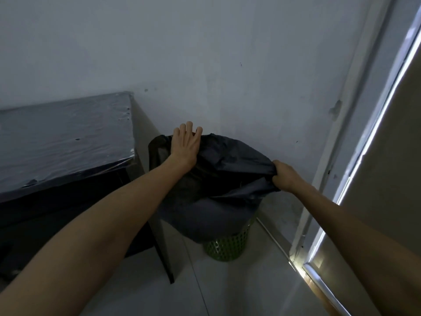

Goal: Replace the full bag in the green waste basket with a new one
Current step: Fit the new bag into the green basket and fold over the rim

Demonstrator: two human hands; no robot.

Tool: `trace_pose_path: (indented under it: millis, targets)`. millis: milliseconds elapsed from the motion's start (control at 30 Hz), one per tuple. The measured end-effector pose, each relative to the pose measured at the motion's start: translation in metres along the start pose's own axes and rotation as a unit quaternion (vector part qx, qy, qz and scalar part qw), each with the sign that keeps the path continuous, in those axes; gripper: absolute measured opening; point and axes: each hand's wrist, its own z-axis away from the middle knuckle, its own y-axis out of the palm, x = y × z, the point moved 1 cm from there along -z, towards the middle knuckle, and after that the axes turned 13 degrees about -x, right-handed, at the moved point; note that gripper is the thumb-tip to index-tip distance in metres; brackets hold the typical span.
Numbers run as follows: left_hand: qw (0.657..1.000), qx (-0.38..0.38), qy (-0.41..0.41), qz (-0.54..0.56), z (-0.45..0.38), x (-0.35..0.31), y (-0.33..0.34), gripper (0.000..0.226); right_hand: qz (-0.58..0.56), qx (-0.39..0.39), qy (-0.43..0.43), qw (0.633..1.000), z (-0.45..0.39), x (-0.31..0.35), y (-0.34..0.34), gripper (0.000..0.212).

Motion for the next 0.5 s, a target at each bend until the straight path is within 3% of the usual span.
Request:
trace_pose_path:
  millis: [100,233,300,400,500]
  targets:
    - [0.998,0.051,0.012,0.019,0.004,-0.011,0.04,0.08,0.0,0.047,-0.008,0.999,-0.009,-0.01,0.027,0.034]
    - [0.973,0.194,-0.046,0.119,0.012,-0.034,0.101,0.071,0.025,0.125,-0.015,0.992,-0.02,-0.03,0.073,0.04]
    - [0.958,0.223,-0.08,0.164,0.015,-0.045,0.128,0.07,0.043,0.164,-0.009,0.986,-0.023,-0.046,0.098,0.041]
    - [0.945,0.198,-0.141,0.221,0.015,-0.055,0.165,0.07,0.053,0.146,0.011,0.988,-0.032,-0.069,0.131,0.034]
    - [0.941,0.116,-0.178,0.263,-0.003,-0.058,0.187,0.069,0.009,0.054,0.035,0.998,-0.052,-0.075,0.145,0.022]
